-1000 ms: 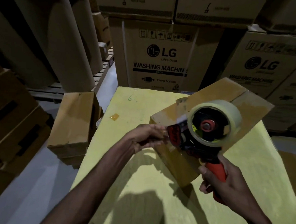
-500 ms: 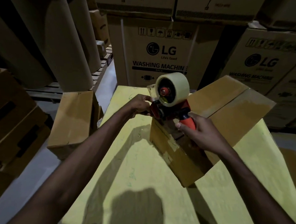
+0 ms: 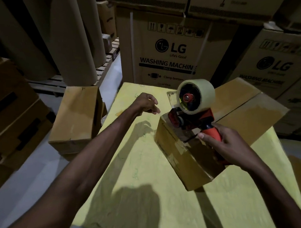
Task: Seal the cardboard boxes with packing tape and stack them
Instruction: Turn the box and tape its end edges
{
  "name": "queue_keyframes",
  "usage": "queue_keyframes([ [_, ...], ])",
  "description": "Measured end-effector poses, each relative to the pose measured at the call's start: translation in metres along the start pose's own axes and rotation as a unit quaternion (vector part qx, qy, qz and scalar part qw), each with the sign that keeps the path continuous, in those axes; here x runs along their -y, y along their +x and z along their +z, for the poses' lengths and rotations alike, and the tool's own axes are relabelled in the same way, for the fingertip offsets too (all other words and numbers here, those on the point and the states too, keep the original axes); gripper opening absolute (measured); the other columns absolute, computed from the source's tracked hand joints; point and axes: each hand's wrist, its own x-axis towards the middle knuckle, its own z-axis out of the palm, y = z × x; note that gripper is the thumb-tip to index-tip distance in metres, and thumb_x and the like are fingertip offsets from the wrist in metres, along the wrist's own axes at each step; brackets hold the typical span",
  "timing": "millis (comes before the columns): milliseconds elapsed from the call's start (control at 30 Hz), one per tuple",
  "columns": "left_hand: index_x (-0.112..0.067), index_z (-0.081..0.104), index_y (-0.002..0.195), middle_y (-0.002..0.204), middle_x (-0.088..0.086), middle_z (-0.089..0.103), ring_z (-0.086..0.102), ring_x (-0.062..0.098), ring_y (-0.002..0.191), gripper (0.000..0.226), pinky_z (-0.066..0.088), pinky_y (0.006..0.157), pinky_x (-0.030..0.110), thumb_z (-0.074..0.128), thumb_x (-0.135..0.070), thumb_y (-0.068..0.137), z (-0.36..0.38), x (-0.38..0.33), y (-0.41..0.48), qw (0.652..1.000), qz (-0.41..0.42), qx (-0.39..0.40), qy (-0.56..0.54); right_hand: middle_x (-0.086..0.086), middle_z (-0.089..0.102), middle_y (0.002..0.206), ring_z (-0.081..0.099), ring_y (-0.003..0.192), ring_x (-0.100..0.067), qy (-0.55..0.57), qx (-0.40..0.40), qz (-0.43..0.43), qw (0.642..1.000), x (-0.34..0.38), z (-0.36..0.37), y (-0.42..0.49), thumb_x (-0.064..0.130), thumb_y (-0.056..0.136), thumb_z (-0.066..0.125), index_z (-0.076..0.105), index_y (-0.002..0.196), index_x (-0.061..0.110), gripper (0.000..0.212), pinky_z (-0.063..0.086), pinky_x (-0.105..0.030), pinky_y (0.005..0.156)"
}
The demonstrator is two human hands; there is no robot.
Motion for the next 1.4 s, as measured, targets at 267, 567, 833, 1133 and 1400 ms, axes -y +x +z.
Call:
queue_keyframes([
  [267, -0.005, 0.062, 0.087, 0.079, 0.024, 0.074, 0.069, 0.016, 0.051, 0.020, 0.054, 0.055, 0.025, 0.068, 0.015, 0.087, 0.009, 0.008, 0.009, 0.999, 0.014, 0.006, 0.038, -0.005, 0.066, 0.084, 0.069, 0.060, -0.015, -0.036, -0.009, -0.010, 0.999, -0.002, 0.007, -0.007, 0.047, 0.092, 0.062, 0.055, 0.119, 0.030, 0.034, 0.054, -0.023, 0.048],
  [567, -0.005, 0.062, 0.084, 0.080, 0.023, 0.073, 0.068, 0.013, 0.050, 0.021, 0.044, 0.043, 0.017, 0.067, 0.015, 0.088, 0.006, 0.014, 0.004, 0.999, 0.013, -0.001, 0.032, -0.009, 0.067, 0.084, 0.068, 0.056, -0.020, -0.007, -0.015, -0.009, 1.000, -0.002, 0.013, -0.007, 0.046, 0.091, 0.063, 0.056, 0.114, 0.035, 0.026, 0.053, -0.024, 0.046],
  [833, -0.005, 0.072, 0.075, 0.084, 0.024, 0.075, 0.070, 0.021, 0.064, 0.020, 0.049, 0.059, 0.025, 0.067, 0.013, 0.084, 0.009, 0.031, 0.005, 1.000, 0.009, 0.010, 0.018, -0.004, 0.068, 0.081, 0.068, 0.056, -0.019, -0.009, -0.018, -0.009, 1.000, -0.009, 0.021, -0.008, 0.053, 0.089, 0.062, 0.059, 0.110, 0.036, 0.027, 0.053, -0.026, 0.047],
  [1133, -0.004, 0.081, 0.090, 0.071, 0.008, 0.075, 0.067, 0.014, 0.065, 0.014, 0.050, 0.059, 0.022, 0.073, 0.005, 0.083, 0.022, 0.046, -0.003, 1.000, 0.022, 0.015, -0.015, -0.002, 0.070, 0.079, 0.069, 0.056, -0.020, -0.017, -0.027, 0.002, 0.999, -0.017, 0.023, -0.017, 0.055, 0.089, 0.063, 0.063, 0.109, 0.031, 0.032, 0.056, -0.034, 0.048],
  [1400, -0.015, 0.084, 0.097, 0.090, -0.001, 0.079, 0.071, 0.009, 0.079, 0.021, 0.051, 0.067, 0.018, 0.071, -0.002, 0.087, 0.032, 0.057, -0.021, 0.986, 0.086, -0.137, 0.028, 0.000, 0.070, 0.087, 0.070, 0.061, -0.020, -0.012, -0.030, 0.012, 0.999, -0.019, 0.024, -0.017, 0.055, 0.090, 0.063, 0.063, 0.112, 0.031, 0.033, 0.059, -0.035, 0.050],
])
